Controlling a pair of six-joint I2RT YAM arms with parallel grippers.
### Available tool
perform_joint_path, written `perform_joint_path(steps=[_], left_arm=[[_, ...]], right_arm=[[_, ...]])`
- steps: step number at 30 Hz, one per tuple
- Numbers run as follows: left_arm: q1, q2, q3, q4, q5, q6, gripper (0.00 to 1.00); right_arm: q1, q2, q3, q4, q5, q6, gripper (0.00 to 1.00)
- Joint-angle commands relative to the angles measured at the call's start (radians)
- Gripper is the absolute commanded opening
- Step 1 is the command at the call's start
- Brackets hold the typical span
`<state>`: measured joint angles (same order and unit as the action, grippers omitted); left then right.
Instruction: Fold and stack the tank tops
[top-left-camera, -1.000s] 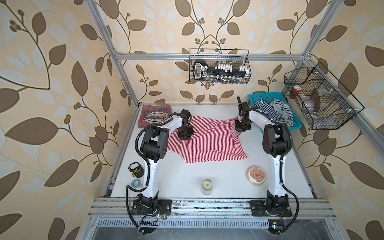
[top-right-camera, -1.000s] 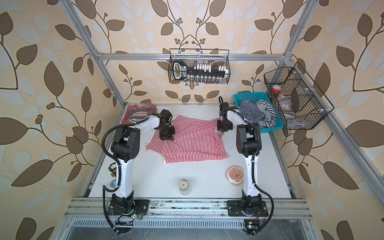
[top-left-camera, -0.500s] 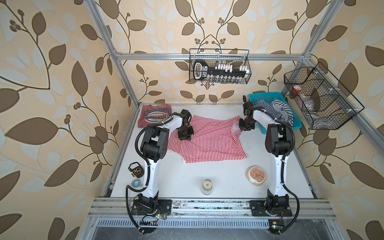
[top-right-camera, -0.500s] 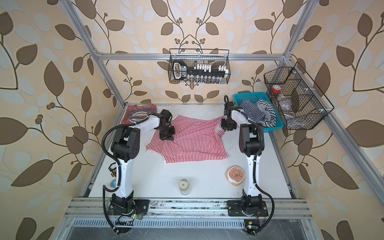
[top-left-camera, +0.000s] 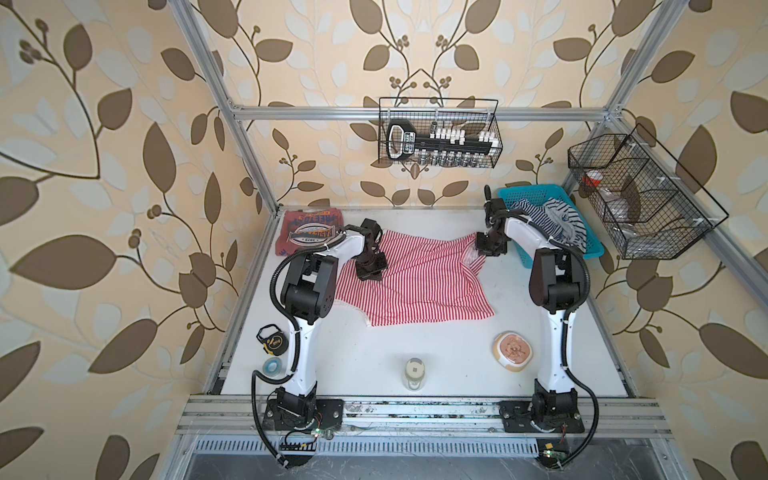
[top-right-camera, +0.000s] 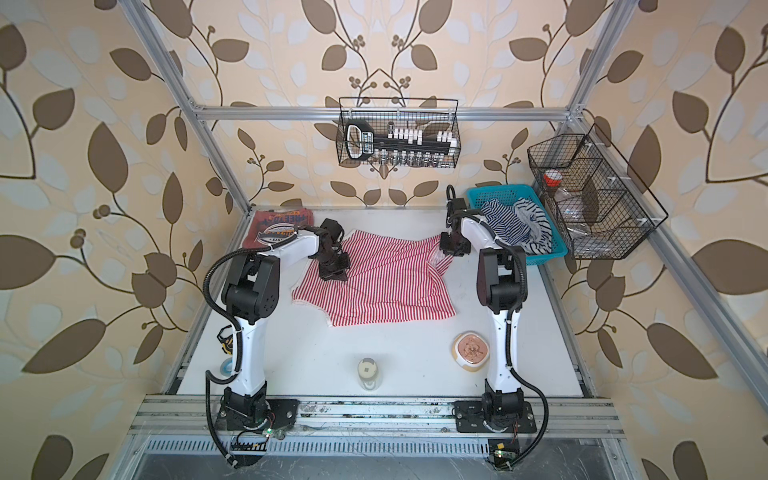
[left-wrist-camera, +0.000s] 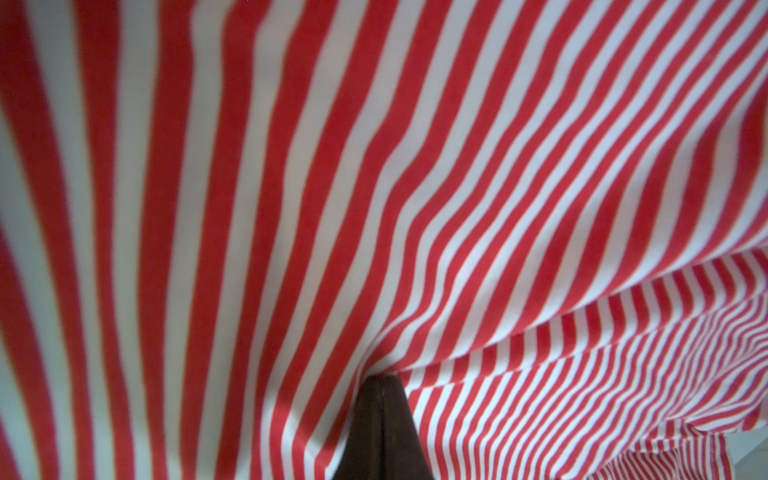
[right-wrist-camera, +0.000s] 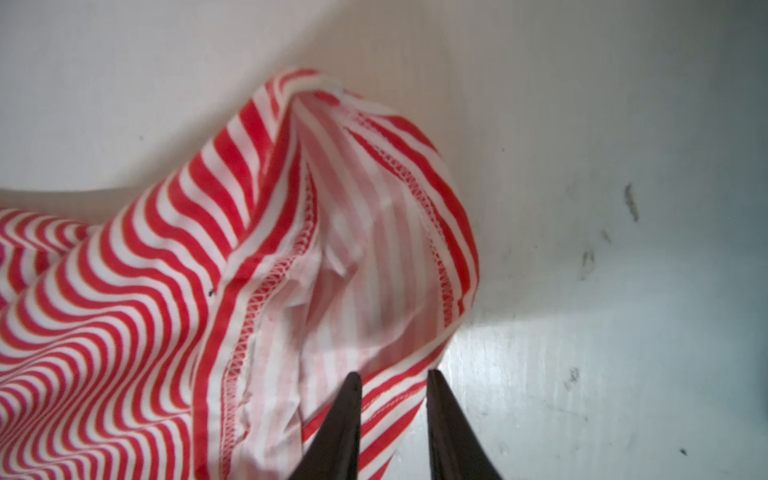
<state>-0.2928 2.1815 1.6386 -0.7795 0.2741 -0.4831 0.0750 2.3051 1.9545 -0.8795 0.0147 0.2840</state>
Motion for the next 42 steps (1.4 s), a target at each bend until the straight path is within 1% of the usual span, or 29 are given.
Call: perform_joint_path(steps=[1, 4, 11, 13, 20, 30, 33, 37, 38, 42], left_arm=[[0.011, 0.142, -0.070, 0.005, -0.102, -0.005, 0.00], [0.011, 0.143, -0.069, 0.003, -0.102, -0.002, 0.00], [0.012, 0.146, -0.067, -0.002, -0.104, 0.000, 0.00], [0.012, 0.145, -0.068, 0.000, -0.103, 0.001, 0.00], [0.012, 0.152, -0.072, 0.002, -0.103, 0.000, 0.00], [0.018, 0.159, -0.070, 0.003, -0.104, -0.002, 0.00], [0.018, 0.162, -0.069, 0.002, -0.105, -0.002, 0.00], [0.026, 0.162, -0.070, 0.002, -0.106, 0.000, 0.00], [0.027, 0.161, -0.069, 0.002, -0.105, 0.000, 0.00], [0.032, 0.162, -0.069, 0.000, -0.105, -0.002, 0.00]], right_arm=[[0.003, 0.048, 0.057, -0.030, -0.010, -0.006, 0.31], [0.003, 0.072, 0.077, -0.039, -0.011, -0.008, 0.34], [0.005, 0.099, 0.094, -0.074, 0.006, -0.020, 0.34], [0.005, 0.096, 0.090, -0.076, 0.015, -0.023, 0.33], [0.005, 0.089, 0.075, -0.100, 0.027, -0.044, 0.25], [0.003, 0.071, 0.019, -0.106, 0.041, -0.092, 0.26], [0.003, 0.075, 0.015, -0.115, 0.043, -0.098, 0.17], [0.000, 0.065, -0.005, -0.113, 0.050, -0.105, 0.02], [-0.003, 0.061, -0.010, -0.111, 0.053, -0.105, 0.00], [-0.015, 0.035, -0.029, -0.110, 0.060, -0.107, 0.00]])
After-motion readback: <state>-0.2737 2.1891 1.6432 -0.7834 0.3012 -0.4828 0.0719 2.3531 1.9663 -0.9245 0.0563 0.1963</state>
